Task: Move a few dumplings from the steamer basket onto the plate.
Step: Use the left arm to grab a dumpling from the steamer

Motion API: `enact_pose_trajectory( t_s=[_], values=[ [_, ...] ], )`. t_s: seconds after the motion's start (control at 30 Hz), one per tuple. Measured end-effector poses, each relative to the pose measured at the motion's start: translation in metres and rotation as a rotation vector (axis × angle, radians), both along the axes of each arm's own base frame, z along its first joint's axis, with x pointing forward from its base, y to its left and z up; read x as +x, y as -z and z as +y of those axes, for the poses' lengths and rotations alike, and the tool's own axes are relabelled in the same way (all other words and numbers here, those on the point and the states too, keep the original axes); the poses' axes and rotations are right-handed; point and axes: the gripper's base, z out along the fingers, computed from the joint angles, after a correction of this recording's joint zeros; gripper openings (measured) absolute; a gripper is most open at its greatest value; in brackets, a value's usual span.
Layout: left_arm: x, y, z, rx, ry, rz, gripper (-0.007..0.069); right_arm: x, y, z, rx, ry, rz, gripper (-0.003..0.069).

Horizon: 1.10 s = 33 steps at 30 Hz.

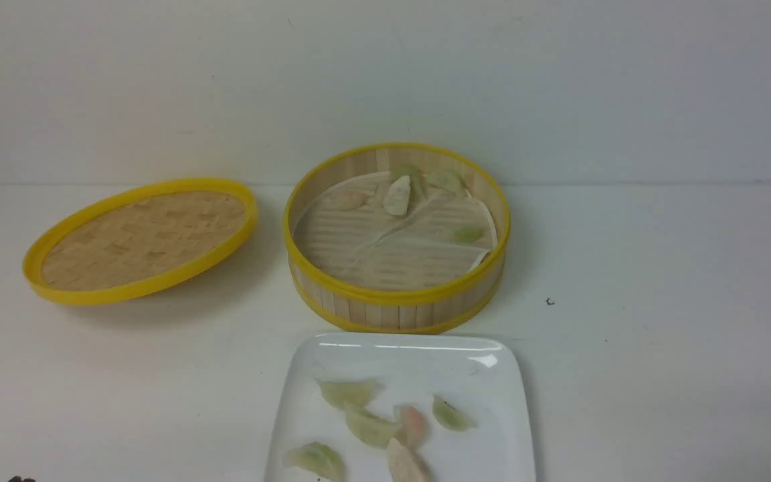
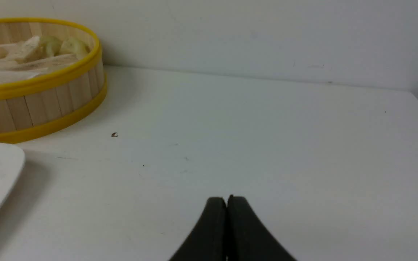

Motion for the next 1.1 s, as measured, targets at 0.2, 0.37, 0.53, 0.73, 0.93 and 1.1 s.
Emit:
enact_pose_trajectory(
  t_s=[0.2, 0.37, 0.53, 0.73, 0.93, 1.1],
  values=[
    [0.000, 0.000, 0.000, 0.000, 0.000, 0.000, -0.0006, 0.000, 0.000, 0.000, 0.000, 0.000, 0.000, -0.0015],
    [0.000, 0.000, 0.000, 0.000, 0.000, 0.000, -0.0006, 0.000, 0.000, 0.000, 0.000, 0.000, 0.000, -0.0015],
    [0.000, 0.000, 0.000, 0.000, 0.000, 0.000, -0.0006, 0.000, 0.000, 0.000, 0.000, 0.000, 0.000, -0.0015],
    [0.001, -0.005, -0.002, -0.071, -0.001, -0.053, -0.0006, 0.000, 0.000, 0.000, -0.004, 0.000, 0.000, -0.0015],
    [0.004, -0.028, -0.001, -0.523, -0.071, -0.252, -0.0006, 0.001, -0.003, 0.002, 0.115, 0.003, -0.049, -0.0015],
    [0.003, -0.048, 0.016, -0.928, -0.209, -0.463, -0.0006, 0.002, -0.022, 0.002, 0.633, 0.026, -0.239, -0.0015]
  ],
)
